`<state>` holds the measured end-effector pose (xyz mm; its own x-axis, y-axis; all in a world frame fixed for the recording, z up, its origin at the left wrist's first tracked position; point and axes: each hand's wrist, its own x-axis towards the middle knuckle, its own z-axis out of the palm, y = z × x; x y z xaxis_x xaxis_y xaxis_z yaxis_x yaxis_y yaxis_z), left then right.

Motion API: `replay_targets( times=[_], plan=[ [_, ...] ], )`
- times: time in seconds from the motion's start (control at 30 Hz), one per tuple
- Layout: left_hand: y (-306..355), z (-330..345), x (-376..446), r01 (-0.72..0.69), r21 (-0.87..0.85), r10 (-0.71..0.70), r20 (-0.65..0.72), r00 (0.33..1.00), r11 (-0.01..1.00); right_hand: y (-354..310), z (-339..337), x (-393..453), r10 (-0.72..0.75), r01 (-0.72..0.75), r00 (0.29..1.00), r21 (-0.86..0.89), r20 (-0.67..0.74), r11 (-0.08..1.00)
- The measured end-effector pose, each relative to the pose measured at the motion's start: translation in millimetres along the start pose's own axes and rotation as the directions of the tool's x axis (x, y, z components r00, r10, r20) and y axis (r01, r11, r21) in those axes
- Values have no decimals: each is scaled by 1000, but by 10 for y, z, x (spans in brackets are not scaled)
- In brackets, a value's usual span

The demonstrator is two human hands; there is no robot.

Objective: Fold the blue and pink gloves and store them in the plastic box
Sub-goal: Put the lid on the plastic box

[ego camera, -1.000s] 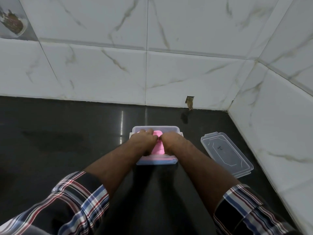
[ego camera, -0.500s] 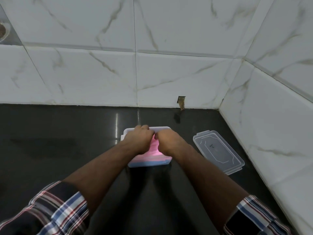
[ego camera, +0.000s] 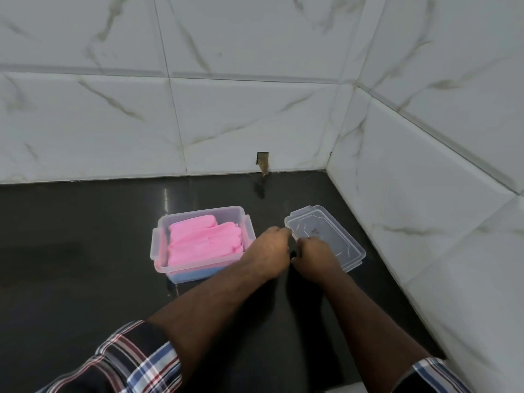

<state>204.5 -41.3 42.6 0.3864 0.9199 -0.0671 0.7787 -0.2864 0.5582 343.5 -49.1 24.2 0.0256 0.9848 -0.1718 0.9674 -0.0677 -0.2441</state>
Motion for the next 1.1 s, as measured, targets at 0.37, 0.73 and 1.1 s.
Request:
replay_targets(
  times=[0.37, 0.73, 1.1],
  plan=[
    [60, 97, 348, 216, -23, -216, 27, 976, 976, 323, 12, -135, 88, -40, 983, 273, -164, 961],
    [94, 116, 598, 454, -55, -442, 148, 885, 890, 825, -8, -178, 412, -358, 911, 502, 4, 787],
    [186, -443, 641, 387, -373, -438, -61, 897, 843, 621, -520, -53, 478, -62, 833, 813, -277, 579]
  ],
)
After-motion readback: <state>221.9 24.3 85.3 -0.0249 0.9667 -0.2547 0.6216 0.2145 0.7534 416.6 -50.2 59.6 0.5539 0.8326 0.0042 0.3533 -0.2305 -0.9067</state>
